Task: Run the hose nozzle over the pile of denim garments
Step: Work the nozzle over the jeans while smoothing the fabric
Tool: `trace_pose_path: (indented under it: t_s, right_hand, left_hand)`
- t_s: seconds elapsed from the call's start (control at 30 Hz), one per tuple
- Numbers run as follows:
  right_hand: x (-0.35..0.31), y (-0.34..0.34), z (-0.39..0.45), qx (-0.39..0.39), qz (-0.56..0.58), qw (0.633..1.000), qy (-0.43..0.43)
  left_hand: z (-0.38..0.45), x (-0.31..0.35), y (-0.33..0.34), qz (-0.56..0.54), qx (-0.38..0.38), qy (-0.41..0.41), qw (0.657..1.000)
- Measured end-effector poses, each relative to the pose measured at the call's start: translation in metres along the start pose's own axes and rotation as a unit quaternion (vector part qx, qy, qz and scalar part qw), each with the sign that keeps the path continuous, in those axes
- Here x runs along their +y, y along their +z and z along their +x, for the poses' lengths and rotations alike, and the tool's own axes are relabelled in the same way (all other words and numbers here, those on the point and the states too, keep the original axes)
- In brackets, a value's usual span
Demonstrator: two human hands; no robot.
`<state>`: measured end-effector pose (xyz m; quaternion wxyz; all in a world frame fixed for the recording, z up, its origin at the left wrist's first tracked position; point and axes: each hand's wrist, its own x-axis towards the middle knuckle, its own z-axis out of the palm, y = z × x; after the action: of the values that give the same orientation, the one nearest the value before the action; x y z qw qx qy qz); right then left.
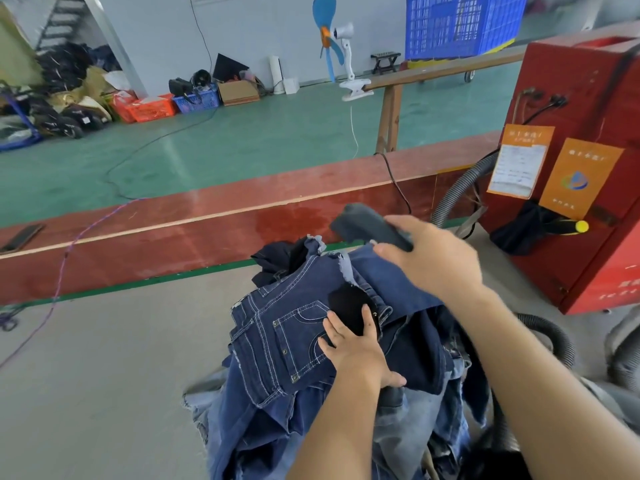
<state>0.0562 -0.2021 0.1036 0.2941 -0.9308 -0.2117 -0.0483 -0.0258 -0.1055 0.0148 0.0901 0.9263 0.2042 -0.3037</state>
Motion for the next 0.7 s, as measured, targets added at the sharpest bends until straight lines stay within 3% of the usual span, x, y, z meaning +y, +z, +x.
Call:
trace_pose_path:
  t_s: [0.13, 0.33, 0.47, 0.7]
  right_hand:
    - [0.006, -0.024, -0.001, 0.006, 0.034, 0.999, -0.002]
    - [-0.003, -0.006, -0.009, -0.171, -0.145, 0.973, -0.059]
    - [-0.017, 0.028, -0.011, -0.153, -0.227, 0.956, -0.104]
    - [-0.024, 0.022, -0.008, -0.082, -0.034, 0.993, -0.076]
  left_hand:
    - [0.0, 0.002, 0.001, -0.003, -0.001, -0.002, 1.0]
    - [0.0, 0.002, 0.0, 0.001, -0.002, -0.002, 1.0]
    - [-0.001, 0.001, -0.001, 0.005, 0.002, 0.002, 1.0]
    - [-0.002, 0.001, 0.0, -0.003, 0.001, 0.004, 1.0]
